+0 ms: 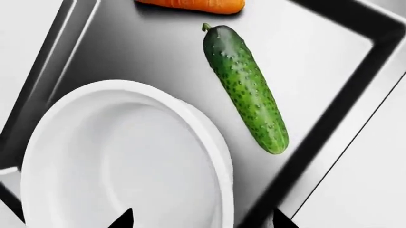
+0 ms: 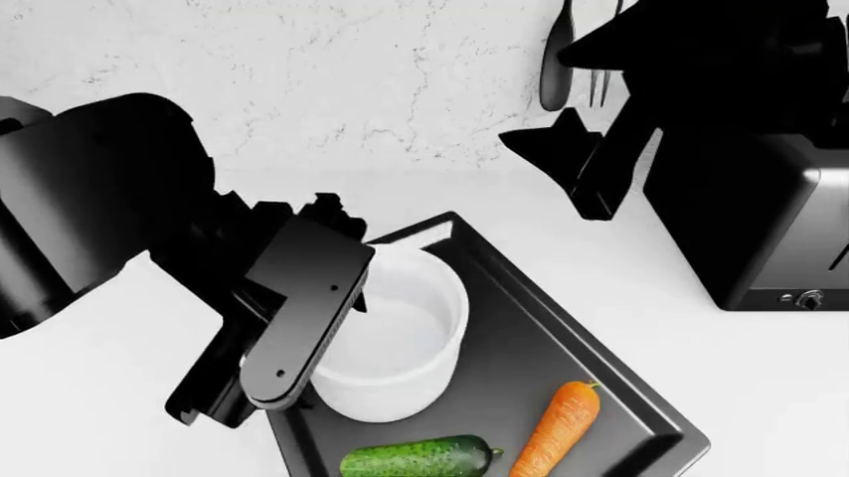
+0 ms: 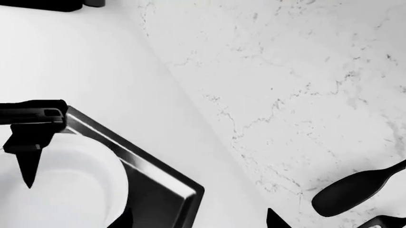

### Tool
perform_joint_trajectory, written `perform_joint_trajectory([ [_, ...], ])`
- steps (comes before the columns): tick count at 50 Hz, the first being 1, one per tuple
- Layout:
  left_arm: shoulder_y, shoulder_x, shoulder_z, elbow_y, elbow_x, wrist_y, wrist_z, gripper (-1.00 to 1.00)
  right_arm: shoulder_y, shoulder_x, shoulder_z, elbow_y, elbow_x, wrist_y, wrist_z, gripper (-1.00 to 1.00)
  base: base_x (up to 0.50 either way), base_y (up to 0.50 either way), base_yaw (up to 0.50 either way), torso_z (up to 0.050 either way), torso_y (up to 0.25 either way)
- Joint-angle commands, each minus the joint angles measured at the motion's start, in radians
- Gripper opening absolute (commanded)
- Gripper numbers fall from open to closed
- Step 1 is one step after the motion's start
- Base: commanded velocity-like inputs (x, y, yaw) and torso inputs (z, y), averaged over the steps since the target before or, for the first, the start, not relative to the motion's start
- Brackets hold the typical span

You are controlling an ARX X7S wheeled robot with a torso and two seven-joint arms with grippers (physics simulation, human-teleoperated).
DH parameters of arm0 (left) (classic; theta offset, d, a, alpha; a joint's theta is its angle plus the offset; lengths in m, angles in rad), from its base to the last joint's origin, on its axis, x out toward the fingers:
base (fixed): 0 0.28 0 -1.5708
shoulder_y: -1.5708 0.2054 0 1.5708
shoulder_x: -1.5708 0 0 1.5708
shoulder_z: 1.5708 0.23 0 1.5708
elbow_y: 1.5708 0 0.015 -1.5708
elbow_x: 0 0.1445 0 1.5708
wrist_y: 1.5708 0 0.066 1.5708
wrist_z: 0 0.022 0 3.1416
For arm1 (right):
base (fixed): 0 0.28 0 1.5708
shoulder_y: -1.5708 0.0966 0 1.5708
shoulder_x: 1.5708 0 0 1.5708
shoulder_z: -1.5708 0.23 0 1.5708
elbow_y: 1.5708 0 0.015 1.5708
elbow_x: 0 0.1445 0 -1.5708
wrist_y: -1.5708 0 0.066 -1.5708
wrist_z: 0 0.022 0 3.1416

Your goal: Place the two vegetables and bowl onto the tray for setting up a vegetable dip station.

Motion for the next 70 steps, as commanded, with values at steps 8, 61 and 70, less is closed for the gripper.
perform_joint_trajectory([
  [8,-0.048,-0.031,-0.104,-0.054,-0.024,-0.053,-0.120,1.00,0.009,-0.006,0.004,0.002,0.006,-0.007,-0.002,1.00,0.00,0.00,0.00,0.000,0.000],
  [61,0.131,-0.299,-0.545,0.470,-0.300,-0.402,-1.371,1.00,-0.215,-0.054,0.211,-0.349,0.297,-0.135,0.736,1.00,0.00,0.00,0.00,0.000,0.000],
  [70,0.148,-0.298,-0.555,0.467,-0.312,-0.387,-1.386,1.00,-0.221,-0.058,0.209,-0.349,0.278,-0.150,0.722,1.00,0.00,0.00,0.00,0.000,0.000],
])
